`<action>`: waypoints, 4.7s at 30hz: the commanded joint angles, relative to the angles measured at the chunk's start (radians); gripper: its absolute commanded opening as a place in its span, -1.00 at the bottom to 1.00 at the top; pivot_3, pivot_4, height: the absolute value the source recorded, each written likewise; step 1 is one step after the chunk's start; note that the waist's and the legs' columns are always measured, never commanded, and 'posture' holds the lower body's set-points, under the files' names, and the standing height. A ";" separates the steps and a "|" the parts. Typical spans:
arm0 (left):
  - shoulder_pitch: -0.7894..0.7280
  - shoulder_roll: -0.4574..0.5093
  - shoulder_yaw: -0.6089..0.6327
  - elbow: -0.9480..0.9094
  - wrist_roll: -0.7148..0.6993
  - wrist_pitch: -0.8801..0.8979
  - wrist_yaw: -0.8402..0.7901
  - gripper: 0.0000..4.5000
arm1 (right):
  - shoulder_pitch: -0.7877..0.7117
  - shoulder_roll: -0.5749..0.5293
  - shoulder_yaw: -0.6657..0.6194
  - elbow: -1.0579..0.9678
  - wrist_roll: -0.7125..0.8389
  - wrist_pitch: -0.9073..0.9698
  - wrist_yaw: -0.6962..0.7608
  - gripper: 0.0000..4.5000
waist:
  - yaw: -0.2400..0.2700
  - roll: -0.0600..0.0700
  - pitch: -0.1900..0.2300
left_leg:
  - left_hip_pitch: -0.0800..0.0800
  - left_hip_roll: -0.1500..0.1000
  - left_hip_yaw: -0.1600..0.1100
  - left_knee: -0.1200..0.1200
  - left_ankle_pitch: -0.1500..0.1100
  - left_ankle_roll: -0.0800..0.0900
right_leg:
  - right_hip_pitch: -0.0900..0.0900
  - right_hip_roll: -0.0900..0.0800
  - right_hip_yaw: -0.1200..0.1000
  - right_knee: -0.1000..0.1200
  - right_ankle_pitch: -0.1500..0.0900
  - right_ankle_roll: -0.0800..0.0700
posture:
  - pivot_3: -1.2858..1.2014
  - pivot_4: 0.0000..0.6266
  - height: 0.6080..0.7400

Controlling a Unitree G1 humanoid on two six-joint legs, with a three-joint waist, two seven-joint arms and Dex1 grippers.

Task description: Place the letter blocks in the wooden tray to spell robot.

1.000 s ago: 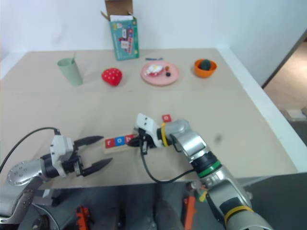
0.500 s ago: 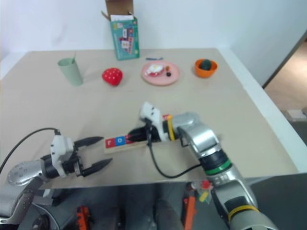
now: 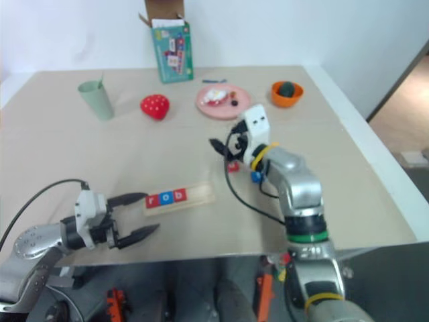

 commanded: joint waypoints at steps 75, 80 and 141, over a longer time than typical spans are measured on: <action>-0.014 0.025 -0.021 -0.011 0.037 -0.027 0.009 1.00 | 0.179 -0.001 -0.010 -0.431 0.013 0.412 -0.123 0.97 | 0.000 -0.001 0.000 | 0.003 -0.001 0.002 -0.001 0.001 -0.001 | 0.002 0.000 0.000 0.000 -0.001 0.000 | 0.03 -0.52 1.00; -0.057 0.019 -0.038 0.010 0.028 -0.038 -0.017 1.00 | -0.008 -0.220 0.054 -0.170 0.119 0.201 0.269 0.97 | -0.001 -0.001 0.000 | 0.004 -0.001 0.001 0.000 0.001 0.000 | 0.004 0.000 -0.001 -0.001 0.000 0.000 | 0.03 -0.52 1.00; -0.047 0.024 -0.062 -0.016 0.055 -0.028 0.021 1.00 | -0.357 -0.247 0.317 1.051 -0.191 -0.805 1.198 0.86 | -0.001 0.000 0.000 | 0.006 -0.001 0.001 0.002 0.001 0.001 | 0.006 -0.001 0.000 0.000 0.004 -0.005 | 0.03 -0.52 1.00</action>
